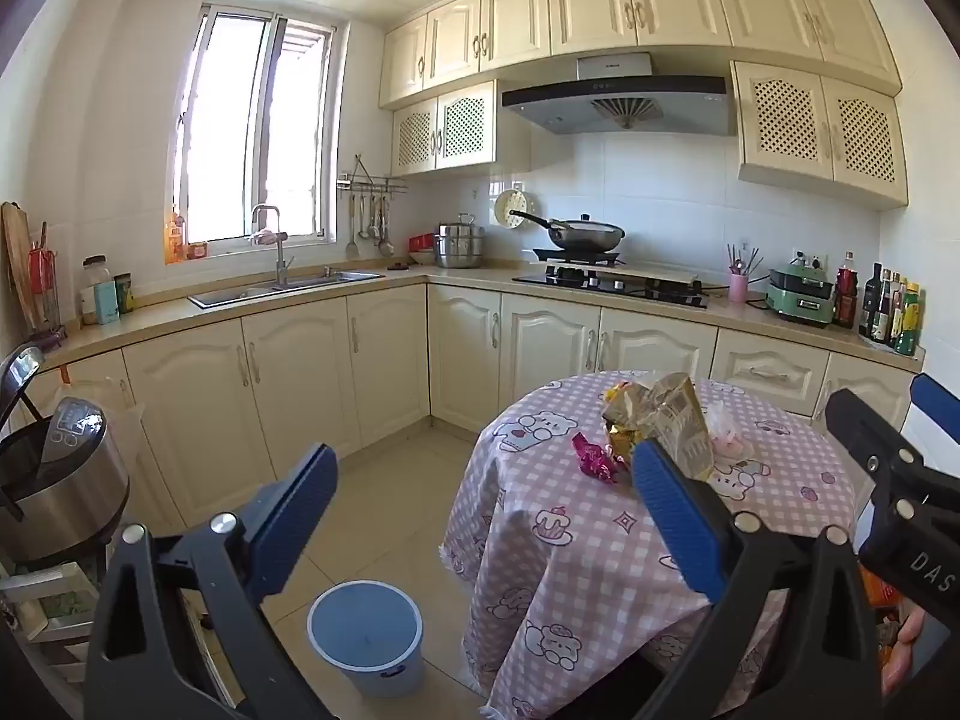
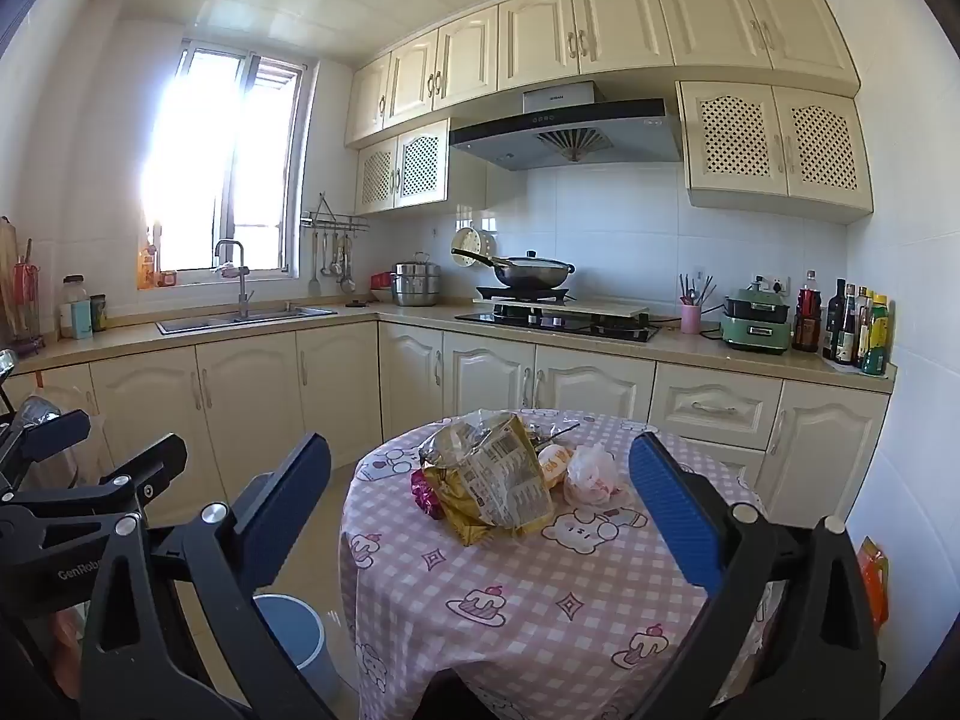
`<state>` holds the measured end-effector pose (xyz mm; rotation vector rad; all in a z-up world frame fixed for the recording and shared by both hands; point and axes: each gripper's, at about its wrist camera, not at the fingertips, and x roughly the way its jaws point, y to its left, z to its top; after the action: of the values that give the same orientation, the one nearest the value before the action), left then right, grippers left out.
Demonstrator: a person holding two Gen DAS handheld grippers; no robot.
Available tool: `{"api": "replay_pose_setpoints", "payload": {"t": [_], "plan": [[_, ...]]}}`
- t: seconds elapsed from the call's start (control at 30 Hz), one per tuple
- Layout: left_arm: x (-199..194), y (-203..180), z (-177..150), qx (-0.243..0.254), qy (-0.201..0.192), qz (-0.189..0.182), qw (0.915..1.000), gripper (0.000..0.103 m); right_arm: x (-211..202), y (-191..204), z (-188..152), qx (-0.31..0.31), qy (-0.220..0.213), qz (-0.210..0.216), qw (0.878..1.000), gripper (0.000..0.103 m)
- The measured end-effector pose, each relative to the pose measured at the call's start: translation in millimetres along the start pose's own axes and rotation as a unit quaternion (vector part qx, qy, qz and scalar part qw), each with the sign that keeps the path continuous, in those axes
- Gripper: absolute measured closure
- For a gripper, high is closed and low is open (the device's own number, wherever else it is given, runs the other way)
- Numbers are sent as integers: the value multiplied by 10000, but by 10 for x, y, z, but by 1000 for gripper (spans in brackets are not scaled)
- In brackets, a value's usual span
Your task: Collect trash
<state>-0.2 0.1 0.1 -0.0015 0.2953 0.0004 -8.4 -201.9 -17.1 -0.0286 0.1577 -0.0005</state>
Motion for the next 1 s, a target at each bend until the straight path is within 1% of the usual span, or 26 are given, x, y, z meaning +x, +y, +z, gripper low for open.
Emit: {"api": "replay_pose_setpoints", "payload": {"t": [0.4,0.47,1.0], "plan": [[85,-16,-38,-26,33,20,10000,6,-129,-164,-5,100,-21,77,9999,7],[37,34,-13,-50,33,5,10000,6,56,40,-47,-6,30,46,10000,7],[33,35,0,-56,36,3,10000,6,70,34,-42,-17,84,84,9999,7]]}}
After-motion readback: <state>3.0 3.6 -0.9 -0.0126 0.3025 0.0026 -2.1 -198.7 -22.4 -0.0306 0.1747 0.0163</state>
